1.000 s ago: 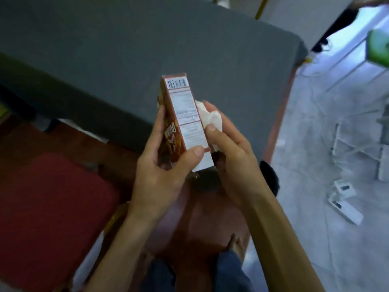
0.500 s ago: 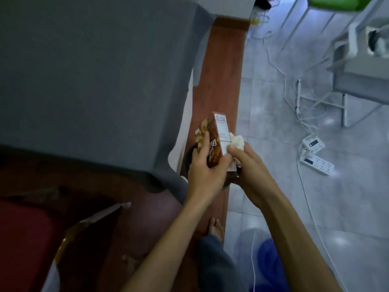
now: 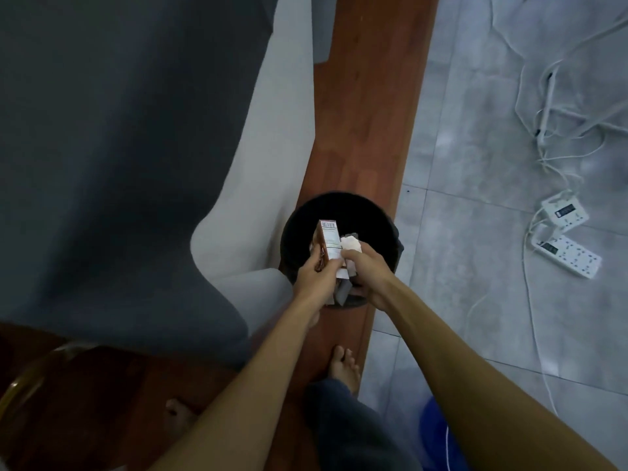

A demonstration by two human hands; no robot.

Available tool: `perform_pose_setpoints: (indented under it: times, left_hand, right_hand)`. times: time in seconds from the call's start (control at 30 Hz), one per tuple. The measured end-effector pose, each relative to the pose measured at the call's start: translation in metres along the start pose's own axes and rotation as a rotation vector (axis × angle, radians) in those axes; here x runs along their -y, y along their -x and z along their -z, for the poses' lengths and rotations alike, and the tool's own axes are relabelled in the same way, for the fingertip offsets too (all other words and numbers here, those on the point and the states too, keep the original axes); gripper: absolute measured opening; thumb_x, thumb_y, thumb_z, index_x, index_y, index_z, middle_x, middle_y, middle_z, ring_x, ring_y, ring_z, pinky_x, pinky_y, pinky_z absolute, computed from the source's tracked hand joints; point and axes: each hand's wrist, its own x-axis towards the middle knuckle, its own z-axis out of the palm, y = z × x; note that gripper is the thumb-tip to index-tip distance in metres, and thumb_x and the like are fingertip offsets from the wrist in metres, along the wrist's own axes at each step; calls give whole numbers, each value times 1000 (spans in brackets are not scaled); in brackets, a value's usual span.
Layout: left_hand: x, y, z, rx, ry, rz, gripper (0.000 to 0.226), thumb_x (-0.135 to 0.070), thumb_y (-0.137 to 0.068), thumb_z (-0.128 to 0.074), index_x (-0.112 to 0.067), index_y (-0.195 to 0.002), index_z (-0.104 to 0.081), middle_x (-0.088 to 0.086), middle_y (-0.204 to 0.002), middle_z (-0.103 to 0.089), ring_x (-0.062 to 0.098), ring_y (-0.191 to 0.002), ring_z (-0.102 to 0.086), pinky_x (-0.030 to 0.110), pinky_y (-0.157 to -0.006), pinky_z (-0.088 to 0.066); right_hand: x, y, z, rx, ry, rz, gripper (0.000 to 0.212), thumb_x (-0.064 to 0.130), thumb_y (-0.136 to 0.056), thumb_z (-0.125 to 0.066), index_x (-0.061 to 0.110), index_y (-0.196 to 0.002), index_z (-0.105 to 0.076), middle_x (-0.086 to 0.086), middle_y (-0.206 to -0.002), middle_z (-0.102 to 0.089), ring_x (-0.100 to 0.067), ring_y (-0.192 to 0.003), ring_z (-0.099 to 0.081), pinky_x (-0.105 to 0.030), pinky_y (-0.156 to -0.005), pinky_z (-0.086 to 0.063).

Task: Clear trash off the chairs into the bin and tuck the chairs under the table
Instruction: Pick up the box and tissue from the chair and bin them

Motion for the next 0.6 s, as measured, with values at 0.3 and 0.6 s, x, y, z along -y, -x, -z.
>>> perform_pose_setpoints:
  times: [0.3, 0.6]
  left_hand:
    - [37, -63, -11, -71, -49, 114, 61, -33, -86, -60, -24, -145, -52, 3, -144, -58, 24, -126, -59, 43, -109, -47]
    - [-9, 39, -6, -62, -175, 14, 50, -18, -95, -54, -22, -145, -53, 0, -146, -57, 20, -130, -56, 22, -96, -43]
  right_hand:
    - [-39, -63, -2, 9, 210, -31, 57, 22, -103, -53, 31, -157, -37, -13, -152, -52, -36, -132, -55, -54, -103, -50]
    - [-13, 29, 15, -32, 205, 25, 52, 18, -100, -54, 21, -152, -47, -13, -138, -62, -29, -120, -63, -54, -98, -56]
